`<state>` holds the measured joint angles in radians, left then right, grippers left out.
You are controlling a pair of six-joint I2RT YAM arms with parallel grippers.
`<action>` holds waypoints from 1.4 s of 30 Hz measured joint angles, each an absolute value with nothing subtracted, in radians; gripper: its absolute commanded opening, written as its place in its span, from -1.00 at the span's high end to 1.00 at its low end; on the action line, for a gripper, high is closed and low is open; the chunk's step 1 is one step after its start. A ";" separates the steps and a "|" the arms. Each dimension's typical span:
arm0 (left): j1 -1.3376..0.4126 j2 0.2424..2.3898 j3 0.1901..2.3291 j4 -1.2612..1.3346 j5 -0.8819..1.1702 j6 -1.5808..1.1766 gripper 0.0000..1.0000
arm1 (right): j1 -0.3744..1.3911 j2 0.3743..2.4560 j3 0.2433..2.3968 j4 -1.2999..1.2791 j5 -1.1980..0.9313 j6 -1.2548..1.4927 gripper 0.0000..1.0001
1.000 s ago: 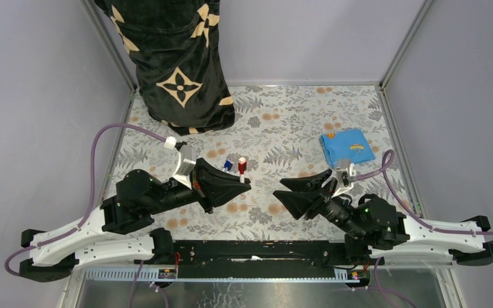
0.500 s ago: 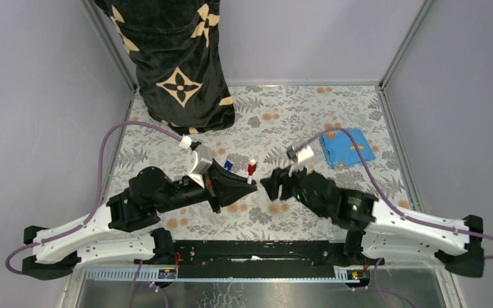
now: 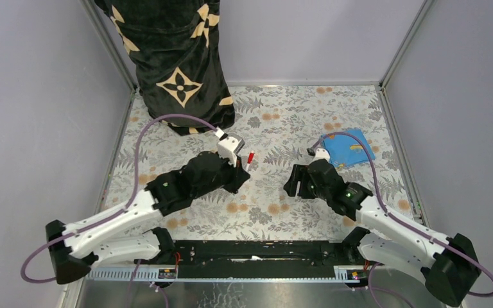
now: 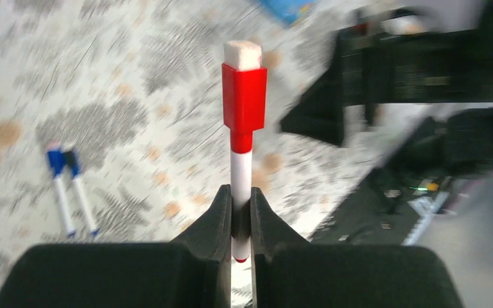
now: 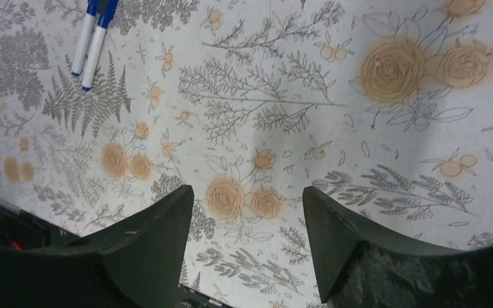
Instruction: Insert the pens into the pen caps
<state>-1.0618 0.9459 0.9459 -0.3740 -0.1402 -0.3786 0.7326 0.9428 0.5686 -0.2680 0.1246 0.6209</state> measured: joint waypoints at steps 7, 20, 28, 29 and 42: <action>-0.855 1.182 0.849 -0.442 -0.092 -0.398 1.00 | 0.732 0.822 0.511 -0.297 0.079 0.664 -0.52; -0.832 1.568 0.941 -0.475 -0.151 -0.298 1.00 | 0.732 0.717 0.468 -0.365 0.050 0.705 -0.74; -0.776 1.606 0.946 -0.472 -0.162 -0.277 0.78 | 0.732 0.696 0.449 -0.392 0.031 0.701 -0.79; -0.771 1.610 0.946 -0.472 -0.163 -0.276 0.75 | 0.732 0.696 0.449 -0.392 0.031 0.700 -0.82; -0.756 1.674 0.942 -0.450 -0.167 -0.277 0.64 | 0.732 0.707 0.449 -0.403 0.031 0.696 -0.96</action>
<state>-0.7563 1.6745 0.9421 -0.4503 -0.1665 -0.2771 0.7319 0.7067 0.4492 -0.4030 0.0315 0.6964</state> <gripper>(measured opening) 0.175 0.959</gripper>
